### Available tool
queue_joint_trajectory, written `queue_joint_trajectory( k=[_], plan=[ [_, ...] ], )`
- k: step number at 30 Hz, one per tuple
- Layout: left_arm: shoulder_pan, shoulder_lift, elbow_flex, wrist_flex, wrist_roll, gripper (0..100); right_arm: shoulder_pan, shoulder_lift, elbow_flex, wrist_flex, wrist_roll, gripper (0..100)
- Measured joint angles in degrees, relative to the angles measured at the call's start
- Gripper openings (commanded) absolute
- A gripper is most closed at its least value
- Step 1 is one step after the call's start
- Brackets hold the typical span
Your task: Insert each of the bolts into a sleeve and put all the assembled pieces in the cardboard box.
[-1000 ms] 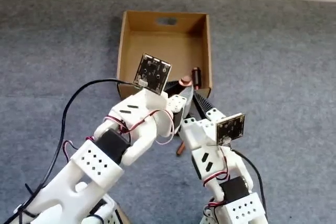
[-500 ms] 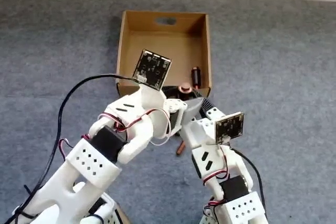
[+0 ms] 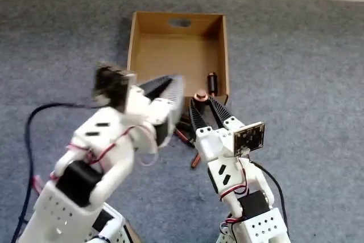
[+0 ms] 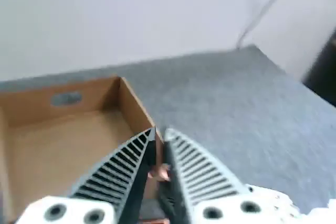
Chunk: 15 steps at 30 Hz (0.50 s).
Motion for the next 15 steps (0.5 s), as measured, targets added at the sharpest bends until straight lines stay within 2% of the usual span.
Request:
queue_joint_trajectory(
  k=[11,15],
  plan=[
    [-26.55,-19.08,27.96,-0.09,0.09,1,0.00,0.00,0.00,0.00,0.00,0.7],
    [-35.96,-25.14,40.62,-5.27,0.09,1,0.00,0.00,0.00,0.00,0.00,0.7]
  ],
)
